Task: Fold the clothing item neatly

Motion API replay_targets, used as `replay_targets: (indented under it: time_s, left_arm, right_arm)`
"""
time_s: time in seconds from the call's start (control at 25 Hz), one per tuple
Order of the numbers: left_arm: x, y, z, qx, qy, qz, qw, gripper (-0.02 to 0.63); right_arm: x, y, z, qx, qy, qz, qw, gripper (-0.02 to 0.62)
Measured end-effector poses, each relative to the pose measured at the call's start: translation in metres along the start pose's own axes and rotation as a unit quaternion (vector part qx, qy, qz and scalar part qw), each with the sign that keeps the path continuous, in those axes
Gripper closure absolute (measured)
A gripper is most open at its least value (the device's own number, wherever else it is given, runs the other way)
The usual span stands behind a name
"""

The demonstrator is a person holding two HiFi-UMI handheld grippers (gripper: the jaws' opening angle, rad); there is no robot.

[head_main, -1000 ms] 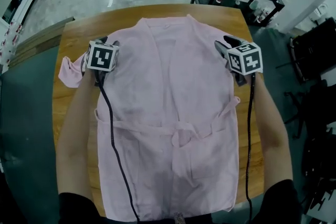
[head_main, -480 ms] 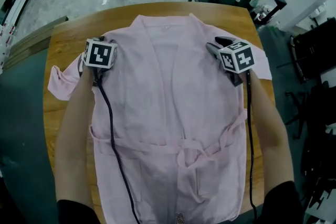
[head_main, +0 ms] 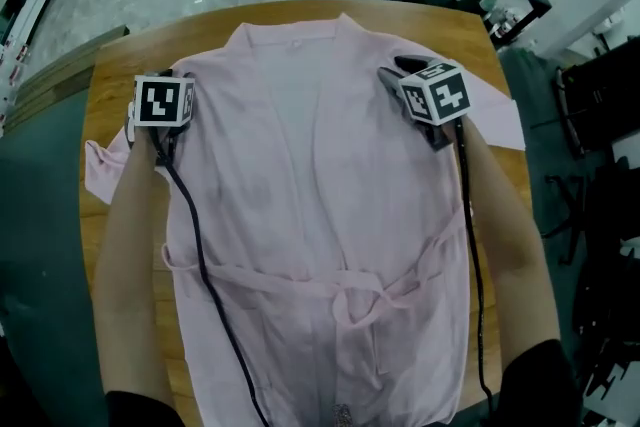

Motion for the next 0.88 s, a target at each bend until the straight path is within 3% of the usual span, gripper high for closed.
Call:
replay_targets:
  time_s: [0.16,0.44,0.88]
  left_arm:
    - [-0.002,-0.011,-0.002,0.009,-0.011,0.004,0.9999,0.417]
    - [0.008,-0.075,0.026,0.081,-0.007,-0.02,0.9965,0.417]
    - [0.071,-0.196,-0.016,0.089,-0.018,-0.055,0.9944,0.419]
  right_arm:
    - [-0.007,-0.006,0.003,0.017,-0.006,-0.012,1.0,0.436]
    - [-0.033,-0.08,0.012,0.072,-0.025,-0.019,0.997,0.436]
    - [-0.084,-0.19,-0.037,0.092,0.002,0.002,0.996,0.436]
Point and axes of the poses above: the fingertips, and each gripper's own axes: y forward along the fingers, x to its right, z out of its top, the point moved 6 cm from there along -y, backward along the fingers, and after that the axes turned 3 degrees about z, right-handed, at the moved point
